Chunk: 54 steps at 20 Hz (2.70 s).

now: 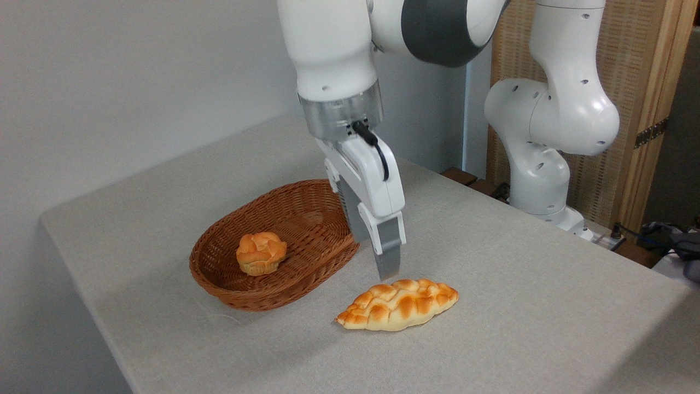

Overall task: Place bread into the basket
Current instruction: 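Move the open gripper over the braided golden bread and lower it, then close the gripper on the middle of the braided bread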

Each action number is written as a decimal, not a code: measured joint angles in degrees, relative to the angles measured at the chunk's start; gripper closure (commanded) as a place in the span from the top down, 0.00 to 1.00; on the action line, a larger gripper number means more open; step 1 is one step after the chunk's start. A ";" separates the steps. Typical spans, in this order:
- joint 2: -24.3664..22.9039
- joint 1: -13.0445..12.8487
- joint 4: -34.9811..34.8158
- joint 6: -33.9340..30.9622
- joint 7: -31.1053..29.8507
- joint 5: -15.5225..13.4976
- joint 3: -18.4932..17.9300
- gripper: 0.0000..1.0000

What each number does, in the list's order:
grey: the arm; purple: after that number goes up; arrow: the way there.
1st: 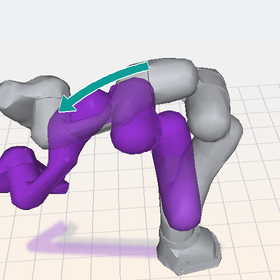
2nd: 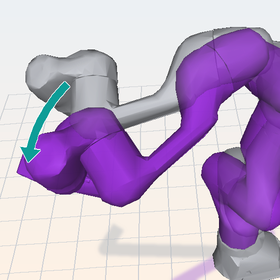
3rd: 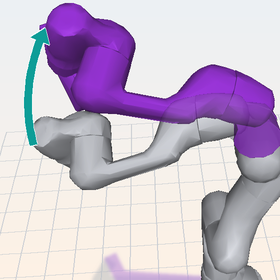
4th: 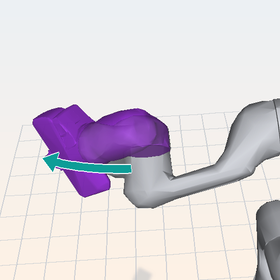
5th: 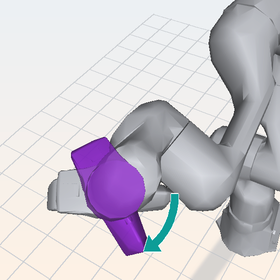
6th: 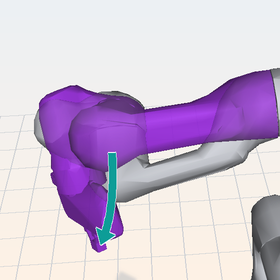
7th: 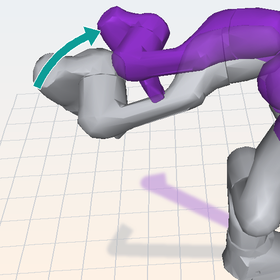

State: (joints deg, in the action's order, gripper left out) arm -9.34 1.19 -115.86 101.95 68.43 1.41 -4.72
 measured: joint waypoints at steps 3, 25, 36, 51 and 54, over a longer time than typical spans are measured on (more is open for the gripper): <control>0.01 -0.09 -1.60 0.00 3.06 0.52 0.03 1.00; 1.29 -0.58 -11.70 9.89 8.00 4.03 0.16 1.00; 3.22 -0.65 -11.73 11.13 8.00 4.37 0.40 0.75; 3.44 -0.80 -11.71 11.79 8.00 4.37 0.59 0.47; 3.40 -0.79 -11.66 11.81 8.00 4.37 0.59 0.47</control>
State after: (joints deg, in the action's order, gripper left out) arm -5.94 0.40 -127.52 113.76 76.42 5.79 -4.13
